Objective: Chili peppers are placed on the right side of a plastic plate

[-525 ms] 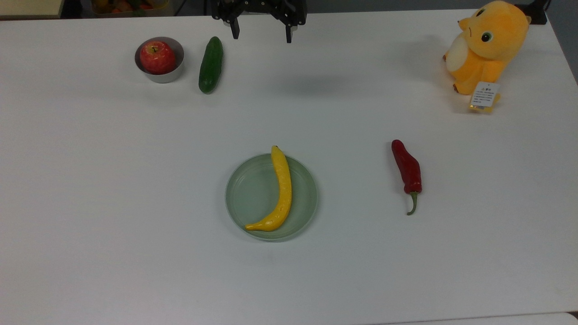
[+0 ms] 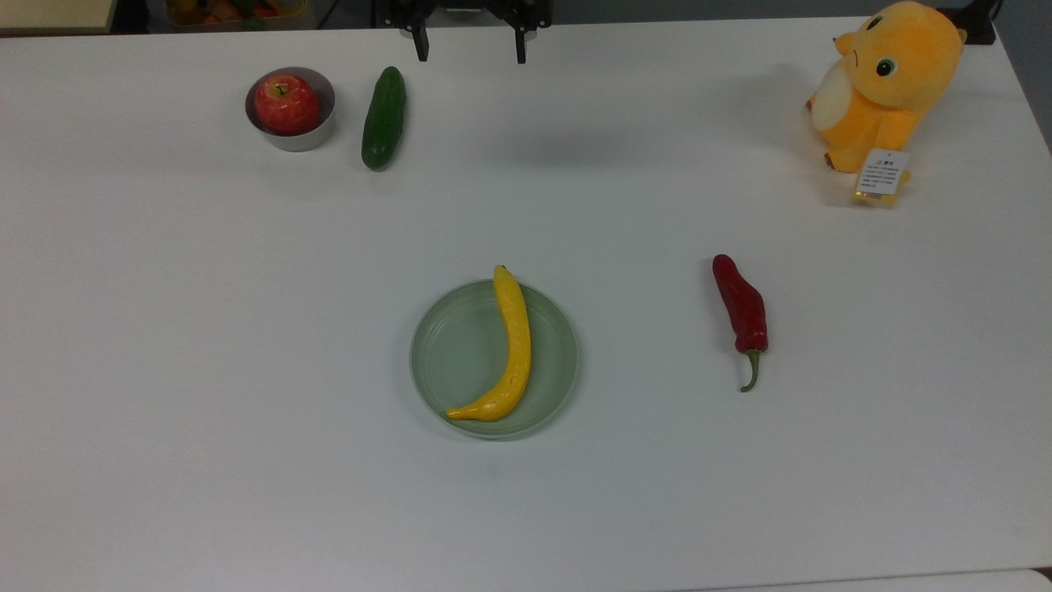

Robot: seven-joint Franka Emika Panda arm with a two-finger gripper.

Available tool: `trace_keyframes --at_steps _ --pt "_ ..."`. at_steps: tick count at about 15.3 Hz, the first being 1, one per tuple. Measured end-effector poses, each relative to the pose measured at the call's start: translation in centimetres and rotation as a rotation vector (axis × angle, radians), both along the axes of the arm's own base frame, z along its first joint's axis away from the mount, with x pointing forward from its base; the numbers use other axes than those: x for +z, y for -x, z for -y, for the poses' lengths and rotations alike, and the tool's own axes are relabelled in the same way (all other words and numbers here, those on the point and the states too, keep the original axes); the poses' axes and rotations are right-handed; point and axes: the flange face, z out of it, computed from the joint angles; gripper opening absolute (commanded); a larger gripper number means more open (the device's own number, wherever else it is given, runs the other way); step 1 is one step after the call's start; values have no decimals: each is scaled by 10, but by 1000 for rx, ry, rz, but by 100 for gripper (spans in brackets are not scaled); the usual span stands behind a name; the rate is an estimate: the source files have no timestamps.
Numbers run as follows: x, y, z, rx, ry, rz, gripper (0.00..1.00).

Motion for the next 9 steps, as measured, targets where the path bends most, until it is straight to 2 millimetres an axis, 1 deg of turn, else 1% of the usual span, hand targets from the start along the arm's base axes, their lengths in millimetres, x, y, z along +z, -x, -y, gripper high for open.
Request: trace_keyframes --at_steps 6,9 --pt "-2 1 1 23 2 -3 100" --pt "-6 3 5 42 5 -10 100"
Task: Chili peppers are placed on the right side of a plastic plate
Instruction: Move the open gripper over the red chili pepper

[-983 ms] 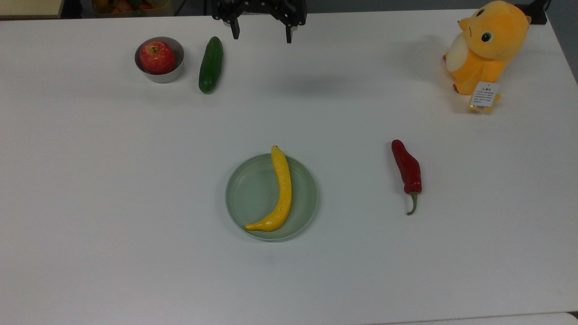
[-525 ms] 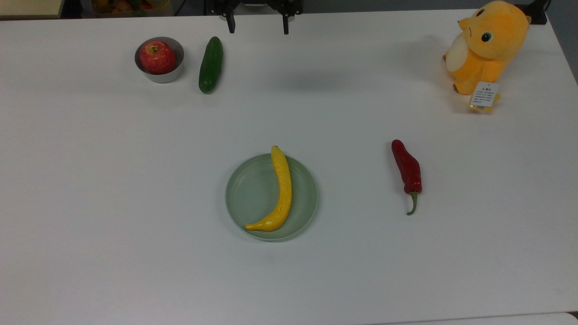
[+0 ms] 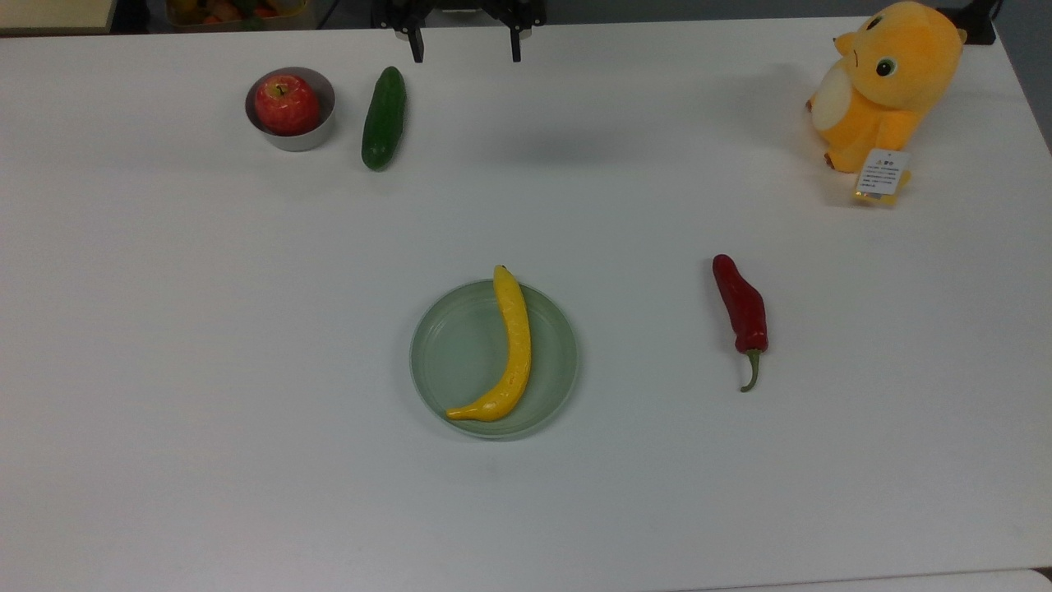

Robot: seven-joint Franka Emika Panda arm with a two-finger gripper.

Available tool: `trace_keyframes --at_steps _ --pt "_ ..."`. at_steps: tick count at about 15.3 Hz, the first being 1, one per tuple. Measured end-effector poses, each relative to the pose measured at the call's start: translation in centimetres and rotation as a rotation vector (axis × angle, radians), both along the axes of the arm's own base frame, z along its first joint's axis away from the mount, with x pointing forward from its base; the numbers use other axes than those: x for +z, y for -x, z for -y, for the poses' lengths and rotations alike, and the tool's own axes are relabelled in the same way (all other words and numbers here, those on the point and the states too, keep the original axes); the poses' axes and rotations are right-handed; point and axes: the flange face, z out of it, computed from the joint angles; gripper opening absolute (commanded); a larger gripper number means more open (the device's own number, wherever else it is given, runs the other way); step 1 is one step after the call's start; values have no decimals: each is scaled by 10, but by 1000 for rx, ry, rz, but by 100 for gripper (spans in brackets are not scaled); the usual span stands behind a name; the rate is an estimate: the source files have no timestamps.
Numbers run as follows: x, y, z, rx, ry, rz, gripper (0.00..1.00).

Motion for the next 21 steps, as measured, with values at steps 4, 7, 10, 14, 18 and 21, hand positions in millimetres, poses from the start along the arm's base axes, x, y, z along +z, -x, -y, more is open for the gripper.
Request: trace_keyframes --at_steps 4,7,10,14,18,21 --pt "1 2 2 8 1 1 100" --pt "-2 3 -1 13 1 -5 100" --pt "-15 -1 -20 16 -13 36 100" --pt "-41 -8 -67 -66 -42 93 100" --pt "-66 -21 -115 -104 -76 130 100" --pt "-86 -35 -153 -154 -107 146 100"
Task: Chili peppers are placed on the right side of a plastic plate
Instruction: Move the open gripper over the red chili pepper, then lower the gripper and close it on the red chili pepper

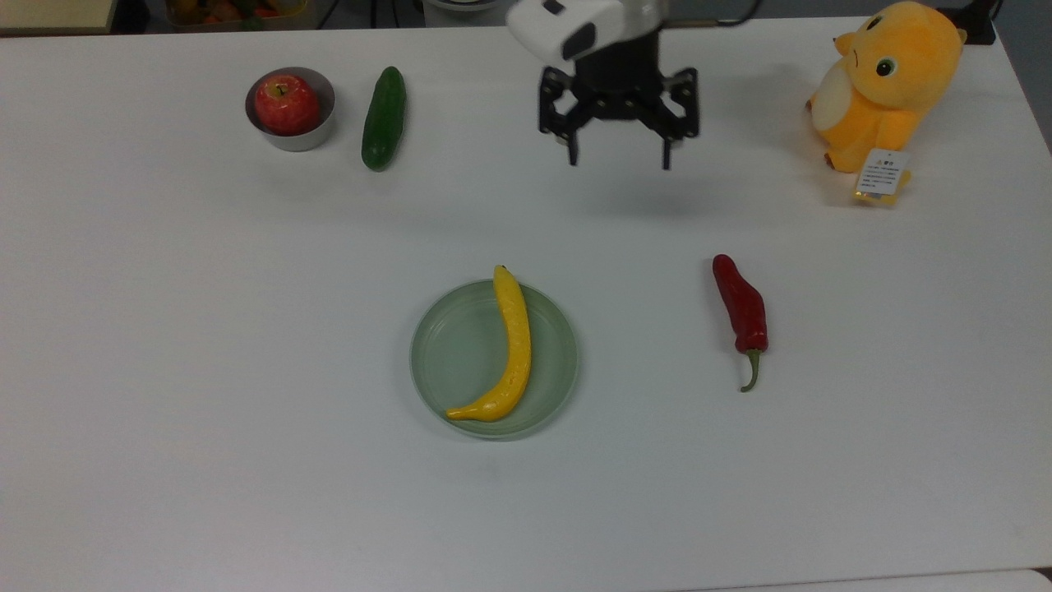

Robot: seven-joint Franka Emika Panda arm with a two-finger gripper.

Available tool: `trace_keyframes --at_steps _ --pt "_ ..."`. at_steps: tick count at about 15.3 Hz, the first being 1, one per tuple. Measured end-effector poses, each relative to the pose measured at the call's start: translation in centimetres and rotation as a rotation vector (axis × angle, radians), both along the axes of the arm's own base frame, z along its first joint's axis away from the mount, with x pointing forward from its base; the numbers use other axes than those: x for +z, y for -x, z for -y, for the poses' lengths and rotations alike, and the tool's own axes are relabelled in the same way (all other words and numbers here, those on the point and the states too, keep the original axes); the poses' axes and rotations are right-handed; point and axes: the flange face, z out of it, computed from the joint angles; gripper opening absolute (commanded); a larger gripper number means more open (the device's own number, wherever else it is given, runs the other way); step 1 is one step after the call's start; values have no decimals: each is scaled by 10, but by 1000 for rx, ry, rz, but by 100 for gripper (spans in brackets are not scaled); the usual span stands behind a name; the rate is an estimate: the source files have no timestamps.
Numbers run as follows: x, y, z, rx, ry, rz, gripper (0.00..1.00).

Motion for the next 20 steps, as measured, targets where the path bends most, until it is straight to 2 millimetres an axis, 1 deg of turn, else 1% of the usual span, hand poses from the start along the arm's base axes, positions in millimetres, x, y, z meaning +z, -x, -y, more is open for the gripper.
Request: trace_keyframes --at_steps 4,7,9,12,15,16,18,20 --pt "-20 -14 -52 4 -21 0 100" --pt "-40 -24 -85 36 -15 -5 100" --pt "-60 -29 -105 67 6 -6 100" --pt "-98 -30 -134 88 62 27 100" --pt "-140 -27 -154 85 134 54 100" --pt "-149 -27 -157 70 142 61 100" --pt "-156 -29 -159 47 142 65 100" --pt "-155 -27 -164 47 134 65 100"
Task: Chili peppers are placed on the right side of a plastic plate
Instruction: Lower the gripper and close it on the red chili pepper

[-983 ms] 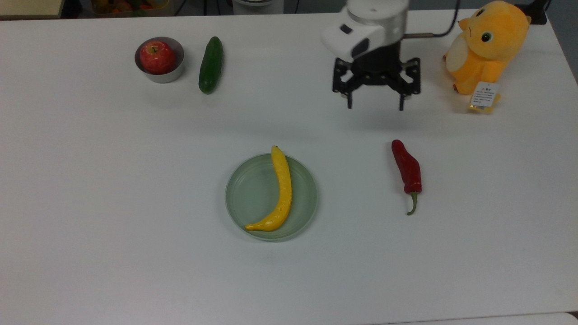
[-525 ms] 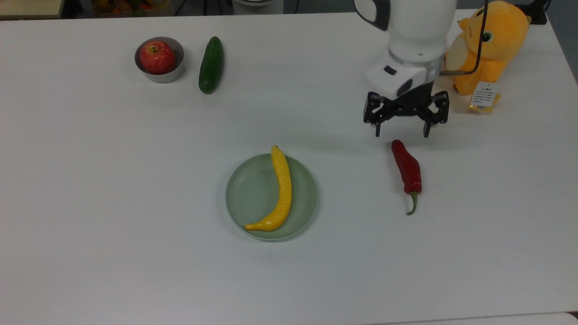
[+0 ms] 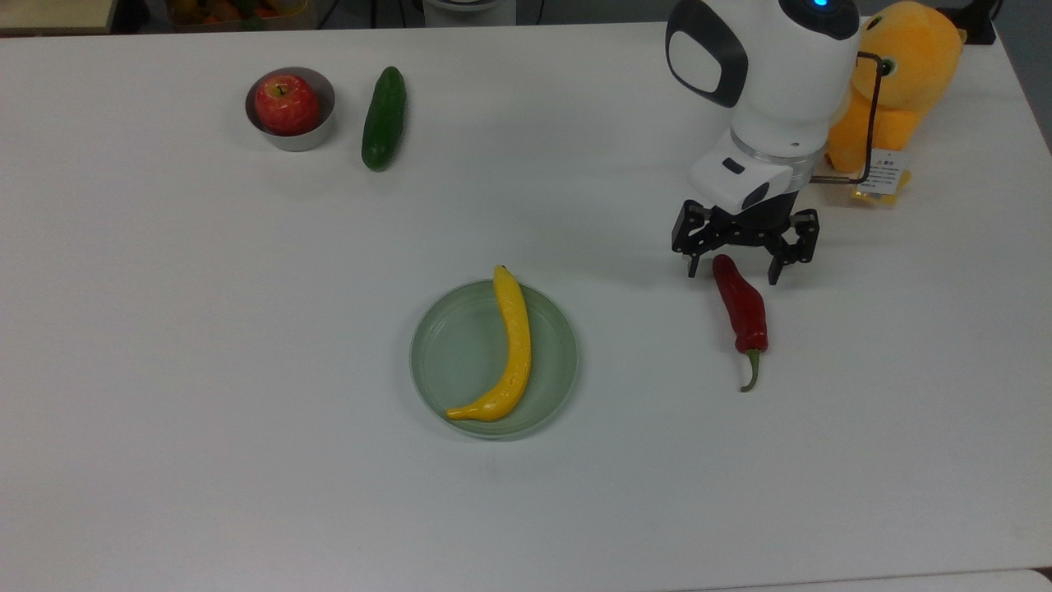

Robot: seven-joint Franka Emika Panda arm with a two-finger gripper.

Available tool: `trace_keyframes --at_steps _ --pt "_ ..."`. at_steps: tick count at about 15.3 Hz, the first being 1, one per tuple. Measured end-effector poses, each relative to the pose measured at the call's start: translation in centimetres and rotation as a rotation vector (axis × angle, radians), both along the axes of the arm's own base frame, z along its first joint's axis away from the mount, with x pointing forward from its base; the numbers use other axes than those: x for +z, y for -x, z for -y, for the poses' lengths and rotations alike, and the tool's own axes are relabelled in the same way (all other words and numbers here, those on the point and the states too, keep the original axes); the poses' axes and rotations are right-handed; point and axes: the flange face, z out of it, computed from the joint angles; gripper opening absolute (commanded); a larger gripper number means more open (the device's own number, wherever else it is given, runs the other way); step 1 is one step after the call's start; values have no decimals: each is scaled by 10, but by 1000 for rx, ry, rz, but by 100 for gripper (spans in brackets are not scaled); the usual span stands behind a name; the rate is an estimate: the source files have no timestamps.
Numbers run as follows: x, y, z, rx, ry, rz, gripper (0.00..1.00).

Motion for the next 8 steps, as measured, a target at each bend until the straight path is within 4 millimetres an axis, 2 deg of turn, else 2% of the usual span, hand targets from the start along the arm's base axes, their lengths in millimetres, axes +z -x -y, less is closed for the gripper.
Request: trace_keyframes --at_steps 3,7,8 --pt "-3 -1 -6 6 -3 3 100" --pt "-35 -12 -8 25 42 4 100" --pt "-41 -14 -9 26 44 0 93"
